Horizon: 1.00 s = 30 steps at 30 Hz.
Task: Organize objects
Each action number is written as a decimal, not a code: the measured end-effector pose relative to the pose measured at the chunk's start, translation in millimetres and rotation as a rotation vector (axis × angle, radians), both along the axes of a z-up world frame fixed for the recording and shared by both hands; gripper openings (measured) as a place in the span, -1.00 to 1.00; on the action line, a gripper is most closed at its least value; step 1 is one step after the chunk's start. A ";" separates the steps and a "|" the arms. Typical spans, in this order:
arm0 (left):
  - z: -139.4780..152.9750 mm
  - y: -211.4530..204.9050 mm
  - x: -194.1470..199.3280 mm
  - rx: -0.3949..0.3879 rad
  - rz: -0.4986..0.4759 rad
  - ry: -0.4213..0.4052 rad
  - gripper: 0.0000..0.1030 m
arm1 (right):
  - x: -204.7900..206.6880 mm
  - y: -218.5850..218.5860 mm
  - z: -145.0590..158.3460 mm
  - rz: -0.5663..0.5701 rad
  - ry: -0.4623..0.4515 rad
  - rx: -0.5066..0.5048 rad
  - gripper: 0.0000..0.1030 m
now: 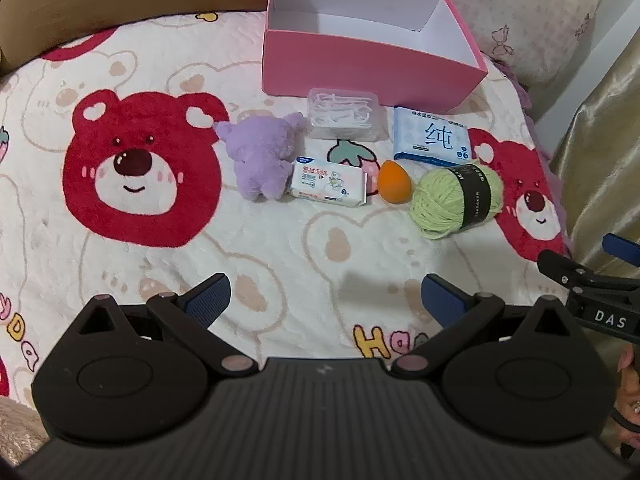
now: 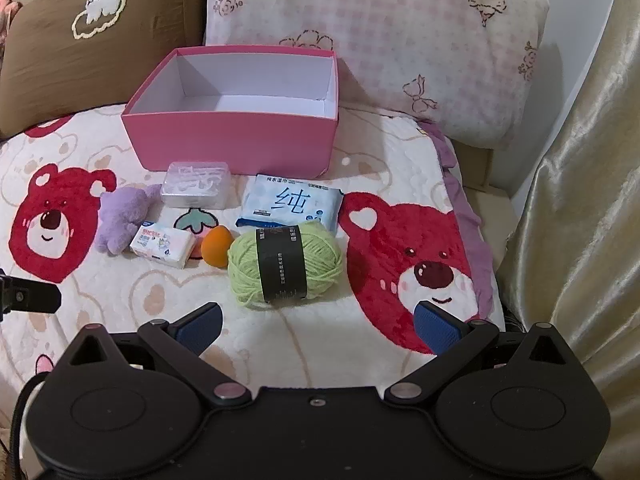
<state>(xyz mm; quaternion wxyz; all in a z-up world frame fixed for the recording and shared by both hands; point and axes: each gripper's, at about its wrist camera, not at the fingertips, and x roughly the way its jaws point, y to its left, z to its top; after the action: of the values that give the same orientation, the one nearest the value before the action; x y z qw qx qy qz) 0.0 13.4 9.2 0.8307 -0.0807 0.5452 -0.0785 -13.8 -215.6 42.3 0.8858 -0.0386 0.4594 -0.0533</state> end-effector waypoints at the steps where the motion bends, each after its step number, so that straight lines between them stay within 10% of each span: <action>1: -0.6 -0.9 0.4 0.006 -0.001 0.000 1.00 | -0.1 0.2 -0.7 0.000 0.002 -0.002 1.00; 30: -6.3 -5.1 1.3 0.070 -0.009 -0.019 1.00 | -2.8 -1.6 -3.0 -0.006 0.020 -0.058 1.00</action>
<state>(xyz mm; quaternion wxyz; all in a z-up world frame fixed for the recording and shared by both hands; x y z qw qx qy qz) 1.2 8.4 2.9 0.8378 -0.0487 0.5400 -0.0639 -16.6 -217.2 39.3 0.8795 -0.0635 0.4666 -0.0688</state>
